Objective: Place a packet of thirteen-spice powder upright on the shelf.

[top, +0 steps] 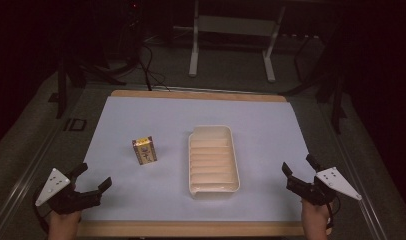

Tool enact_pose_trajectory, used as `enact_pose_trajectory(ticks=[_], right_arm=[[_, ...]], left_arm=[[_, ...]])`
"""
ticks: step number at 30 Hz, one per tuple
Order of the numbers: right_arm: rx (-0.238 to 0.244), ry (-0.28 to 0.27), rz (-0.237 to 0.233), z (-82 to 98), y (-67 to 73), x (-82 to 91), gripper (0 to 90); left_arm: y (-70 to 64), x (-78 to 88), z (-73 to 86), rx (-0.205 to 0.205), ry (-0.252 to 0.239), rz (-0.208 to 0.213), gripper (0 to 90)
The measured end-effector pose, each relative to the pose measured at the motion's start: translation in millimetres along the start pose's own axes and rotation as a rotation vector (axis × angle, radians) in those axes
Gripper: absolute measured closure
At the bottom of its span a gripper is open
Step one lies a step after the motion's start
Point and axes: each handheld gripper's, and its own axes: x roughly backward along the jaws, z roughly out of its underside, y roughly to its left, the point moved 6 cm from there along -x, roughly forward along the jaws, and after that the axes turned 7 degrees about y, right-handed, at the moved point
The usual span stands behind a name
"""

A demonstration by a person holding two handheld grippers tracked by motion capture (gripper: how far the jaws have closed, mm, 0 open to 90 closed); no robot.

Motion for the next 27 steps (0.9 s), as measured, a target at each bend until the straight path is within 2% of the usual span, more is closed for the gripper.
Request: enact_pose_trajectory(ticks=[7, 10, 12, 14, 15, 17, 19, 20, 25, 27], right_arm=[[0.008, -0.005, -0.005, 0.2, 1.3, 0.4, 14.6], [0.015, 0.000, -0.009, 1.0, 1.9, -0.5, 14.6], [0.037, 0.003, -0.010, -0.7, 1.6, -0.7, 14.6], [0.025, -0.014, -0.015, -3.9, 0.5, 1.8, 14.6], [0.043, -0.026, -0.032, -5.0, 2.0, 2.5, 14.6], [0.049, -0.022, -0.031, -4.7, 2.1, 2.4, 14.6], [0.048, -0.023, -0.050, -4.3, 2.5, 2.4, 14.6], [0.052, -0.018, -0.038, -4.6, 1.9, 2.1, 14.6], [0.066, -0.006, -0.049, -3.8, 4.9, -0.2, 14.6], [0.078, 0.008, -0.065, -1.5, 7.2, -2.2, 14.6]], left_arm=[[-5.0, -3.2, -0.5, -0.026, 0.007, 0.026, 1.7], [-6.2, -1.6, -4.8, -0.014, -0.022, 0.052, 1.7], [-8.1, -1.0, -9.1, -0.036, -0.036, 0.054, 1.6], [-10.1, -1.9, -11.0, -0.040, -0.032, 0.080, 1.6], [-11.0, -3.2, -11.1, -0.029, -0.027, 0.094, 1.6], [-11.3, -6.0, -9.2, -0.029, 0.007, 0.106, 1.6], [-12.2, -8.4, -6.5, -0.031, 0.047, 0.116, 1.6], [-12.6, -9.6, -5.0, -0.030, 0.068, 0.128, 1.5], [-14.1, -13.2, 3.7, -0.087, 0.164, 0.184, 1.5], [-14.6, -14.0, 7.0, -0.118, 0.200, 0.188, 1.5]])
